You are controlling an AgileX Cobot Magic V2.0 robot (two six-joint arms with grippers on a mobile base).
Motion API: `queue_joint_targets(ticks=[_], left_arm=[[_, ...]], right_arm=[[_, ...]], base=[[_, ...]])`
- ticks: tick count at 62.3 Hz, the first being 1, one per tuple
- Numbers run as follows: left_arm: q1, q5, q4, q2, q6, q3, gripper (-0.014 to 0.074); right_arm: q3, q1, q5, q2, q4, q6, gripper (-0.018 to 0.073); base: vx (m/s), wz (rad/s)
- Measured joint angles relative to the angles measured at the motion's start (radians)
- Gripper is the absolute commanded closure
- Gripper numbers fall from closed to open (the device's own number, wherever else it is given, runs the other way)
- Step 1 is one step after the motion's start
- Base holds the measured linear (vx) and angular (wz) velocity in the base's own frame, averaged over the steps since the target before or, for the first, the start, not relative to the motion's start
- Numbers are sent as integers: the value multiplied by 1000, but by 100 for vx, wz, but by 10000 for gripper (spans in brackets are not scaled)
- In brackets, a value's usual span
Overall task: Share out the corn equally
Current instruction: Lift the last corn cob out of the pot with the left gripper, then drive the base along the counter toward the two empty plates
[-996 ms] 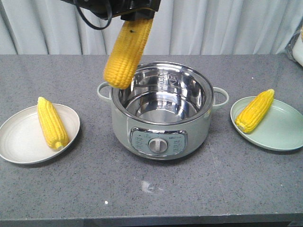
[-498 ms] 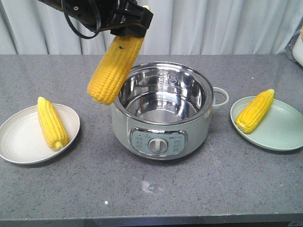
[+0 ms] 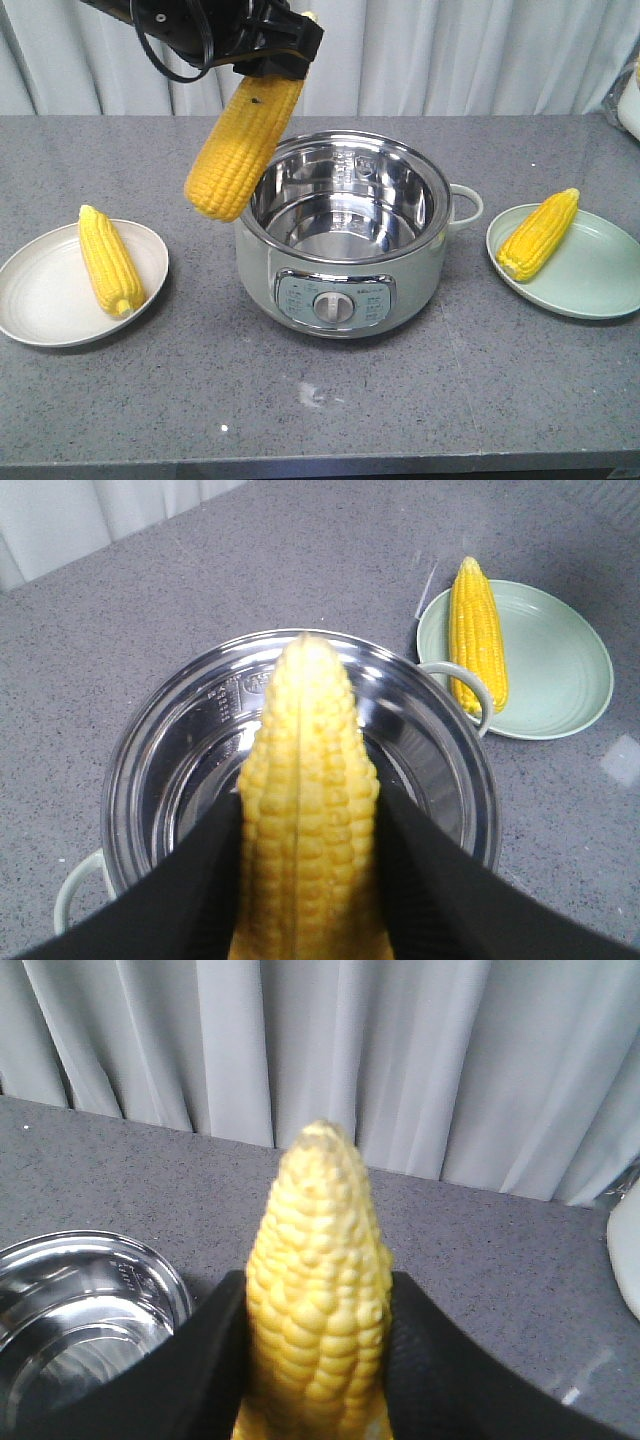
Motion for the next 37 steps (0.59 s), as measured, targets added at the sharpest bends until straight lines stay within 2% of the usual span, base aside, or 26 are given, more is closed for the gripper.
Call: queue_joint_targets(ticks=[37], left_arm=[[0,0,3,0,0,0,603]], right_arm=[[0,0,0,0,0,0,564]], base=[[-1,-5]])
